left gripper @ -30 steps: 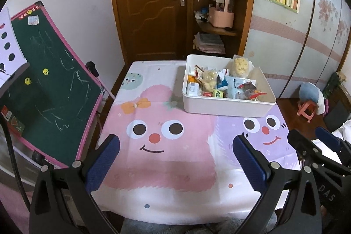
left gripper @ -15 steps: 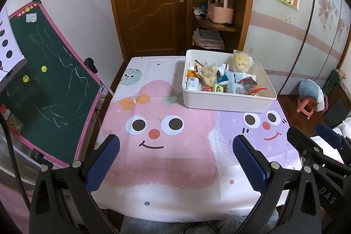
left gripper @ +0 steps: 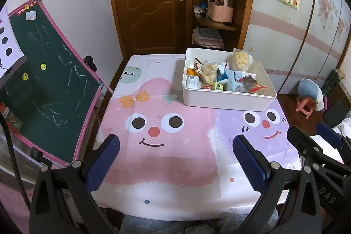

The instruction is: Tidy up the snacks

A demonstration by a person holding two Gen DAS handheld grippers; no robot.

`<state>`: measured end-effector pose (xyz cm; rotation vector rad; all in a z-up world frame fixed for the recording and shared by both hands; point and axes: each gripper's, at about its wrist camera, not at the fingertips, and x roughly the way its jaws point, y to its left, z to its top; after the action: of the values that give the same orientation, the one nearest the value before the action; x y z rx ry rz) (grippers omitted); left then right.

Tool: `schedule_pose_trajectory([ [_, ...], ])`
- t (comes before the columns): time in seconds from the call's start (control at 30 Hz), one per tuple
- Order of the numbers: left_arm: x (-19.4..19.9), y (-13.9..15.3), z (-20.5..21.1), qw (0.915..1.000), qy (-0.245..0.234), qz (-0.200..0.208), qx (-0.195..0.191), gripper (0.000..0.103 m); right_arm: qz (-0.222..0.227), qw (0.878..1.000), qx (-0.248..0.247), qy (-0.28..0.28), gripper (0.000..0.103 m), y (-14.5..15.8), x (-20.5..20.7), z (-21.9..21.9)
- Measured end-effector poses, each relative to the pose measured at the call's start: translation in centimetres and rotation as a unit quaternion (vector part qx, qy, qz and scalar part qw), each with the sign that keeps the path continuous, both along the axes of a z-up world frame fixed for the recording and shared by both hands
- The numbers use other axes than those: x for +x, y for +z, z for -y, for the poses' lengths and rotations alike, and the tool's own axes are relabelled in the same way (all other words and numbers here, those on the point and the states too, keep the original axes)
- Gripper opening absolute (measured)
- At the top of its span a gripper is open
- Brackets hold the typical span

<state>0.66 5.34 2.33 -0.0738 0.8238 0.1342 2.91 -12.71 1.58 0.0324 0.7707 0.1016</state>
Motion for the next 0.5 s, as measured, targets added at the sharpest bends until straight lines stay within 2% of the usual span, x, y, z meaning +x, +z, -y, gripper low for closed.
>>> schedule_pose_trajectory([
  [0.5, 0.15, -0.57, -0.11, 0.9999, 0.0, -0.013, -0.003, 0.102, 0.0, 1.0, 0.0, 0.0, 0.078, -0.03, 0.05, -0.05],
])
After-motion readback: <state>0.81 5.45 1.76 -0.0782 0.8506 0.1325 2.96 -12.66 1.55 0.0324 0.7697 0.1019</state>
